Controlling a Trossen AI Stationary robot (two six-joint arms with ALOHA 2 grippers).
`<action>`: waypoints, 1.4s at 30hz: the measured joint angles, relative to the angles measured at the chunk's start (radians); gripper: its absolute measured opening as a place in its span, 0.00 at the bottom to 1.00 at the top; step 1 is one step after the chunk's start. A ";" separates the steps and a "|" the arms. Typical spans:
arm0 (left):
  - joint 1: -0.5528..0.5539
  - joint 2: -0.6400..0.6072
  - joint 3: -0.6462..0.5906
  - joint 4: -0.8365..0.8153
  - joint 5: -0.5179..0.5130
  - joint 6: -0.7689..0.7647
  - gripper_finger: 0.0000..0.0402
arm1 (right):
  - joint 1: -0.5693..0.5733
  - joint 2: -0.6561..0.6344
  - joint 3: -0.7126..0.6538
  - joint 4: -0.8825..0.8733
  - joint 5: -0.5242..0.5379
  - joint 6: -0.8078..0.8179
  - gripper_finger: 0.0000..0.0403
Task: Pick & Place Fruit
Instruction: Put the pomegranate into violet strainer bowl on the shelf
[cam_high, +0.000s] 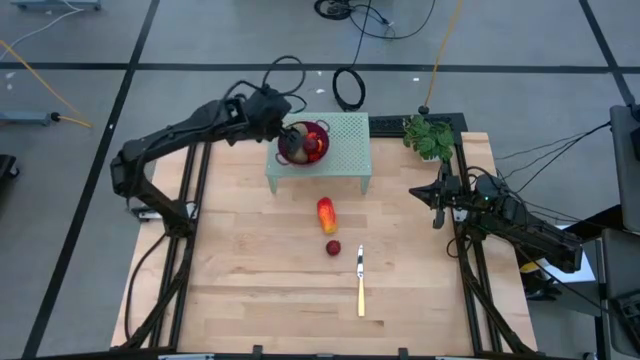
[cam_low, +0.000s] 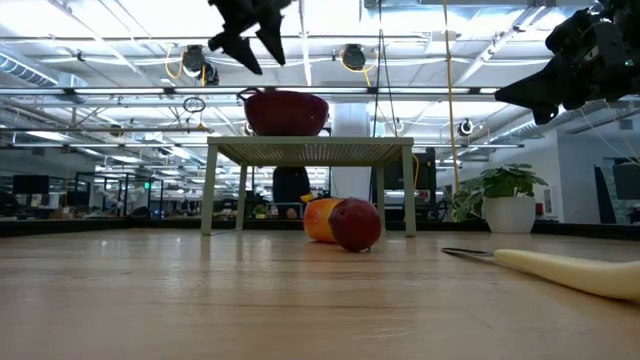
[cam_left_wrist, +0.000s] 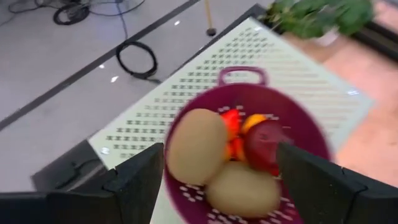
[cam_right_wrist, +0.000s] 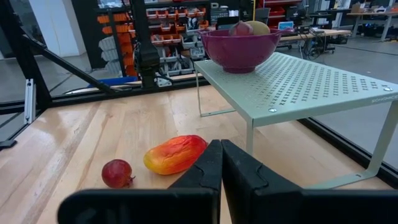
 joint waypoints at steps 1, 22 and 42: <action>-0.011 -0.010 0.000 0.000 0.001 -0.021 0.77 | 0.000 0.000 0.000 0.000 0.000 0.000 0.00; -0.360 -0.032 -0.027 -0.036 -0.007 -0.266 0.77 | 0.000 0.000 0.000 0.000 0.000 0.000 0.00; -0.520 -0.031 -0.237 0.166 -0.109 -0.235 0.77 | 0.000 0.000 0.000 0.006 -0.004 0.057 0.00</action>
